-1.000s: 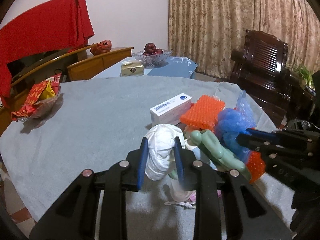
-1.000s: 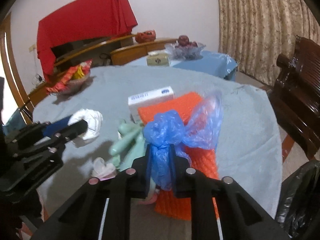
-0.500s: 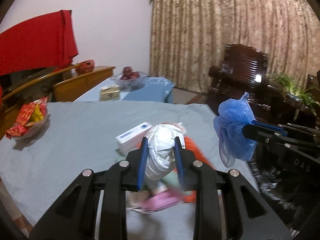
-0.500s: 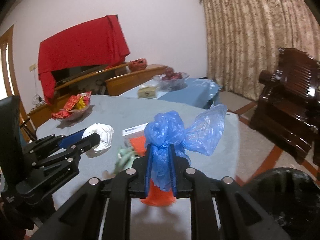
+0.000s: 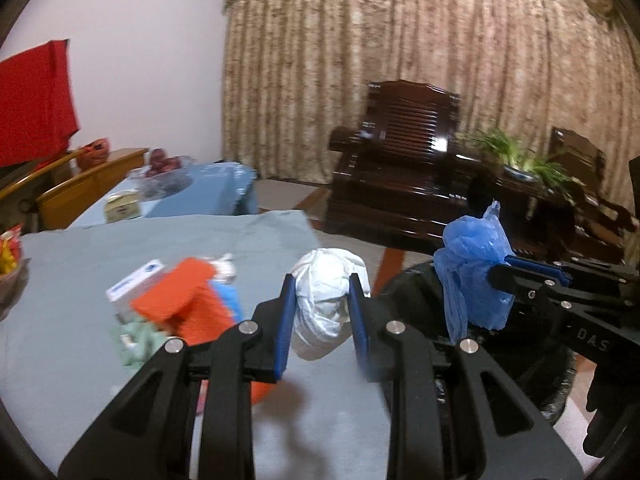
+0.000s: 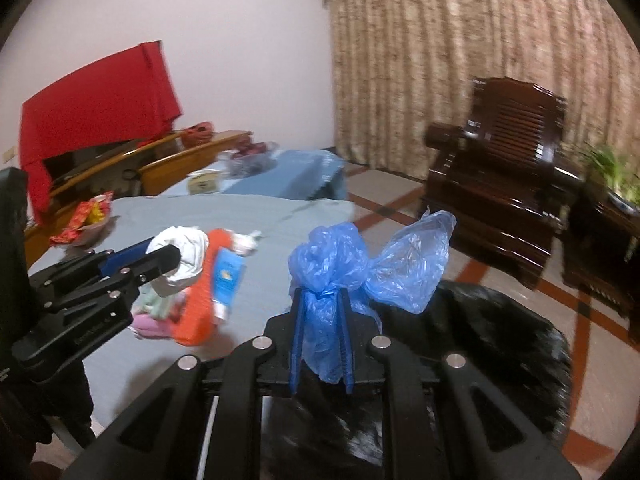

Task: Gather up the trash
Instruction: 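Carry both items over the black bin and open both tools to drop them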

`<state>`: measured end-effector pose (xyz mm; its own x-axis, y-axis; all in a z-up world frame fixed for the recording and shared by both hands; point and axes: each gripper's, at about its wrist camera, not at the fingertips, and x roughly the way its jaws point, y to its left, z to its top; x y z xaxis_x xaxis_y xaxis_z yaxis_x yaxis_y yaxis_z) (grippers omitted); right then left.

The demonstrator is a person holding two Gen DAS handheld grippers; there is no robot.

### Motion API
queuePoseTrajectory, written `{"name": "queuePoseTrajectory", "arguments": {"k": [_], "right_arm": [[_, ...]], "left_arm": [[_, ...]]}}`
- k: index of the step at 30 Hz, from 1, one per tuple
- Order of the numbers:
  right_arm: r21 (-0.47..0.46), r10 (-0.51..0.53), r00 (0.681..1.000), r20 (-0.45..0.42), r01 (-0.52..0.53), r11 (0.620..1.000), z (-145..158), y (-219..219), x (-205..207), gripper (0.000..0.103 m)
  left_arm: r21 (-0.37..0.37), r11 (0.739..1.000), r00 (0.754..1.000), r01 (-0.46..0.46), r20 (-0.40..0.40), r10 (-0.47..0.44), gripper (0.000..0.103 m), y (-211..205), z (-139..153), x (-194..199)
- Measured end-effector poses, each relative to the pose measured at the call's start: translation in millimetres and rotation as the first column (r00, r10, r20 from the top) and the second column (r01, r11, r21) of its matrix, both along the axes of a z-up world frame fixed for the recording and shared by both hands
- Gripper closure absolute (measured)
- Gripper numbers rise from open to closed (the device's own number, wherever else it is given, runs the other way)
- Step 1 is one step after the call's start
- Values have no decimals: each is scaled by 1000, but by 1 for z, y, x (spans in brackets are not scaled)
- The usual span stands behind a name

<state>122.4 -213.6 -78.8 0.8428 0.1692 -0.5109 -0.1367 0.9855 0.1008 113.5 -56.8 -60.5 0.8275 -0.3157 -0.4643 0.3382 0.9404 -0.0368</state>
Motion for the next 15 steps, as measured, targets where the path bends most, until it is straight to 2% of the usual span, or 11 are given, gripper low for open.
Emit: {"name": "queuePoseTrajectory", "arguments": {"k": [8, 15], "right_arm": [[3, -135, 990, -50, 135, 991, -26, -63, -18, 87], [1, -204, 976, -82, 204, 979, -42, -94, -26, 87]], "left_arm": [[6, 992, 992, 126, -26, -125, 78, -72, -19, 1], [2, 978, 976, 206, -67, -206, 78, -113, -40, 5]]}}
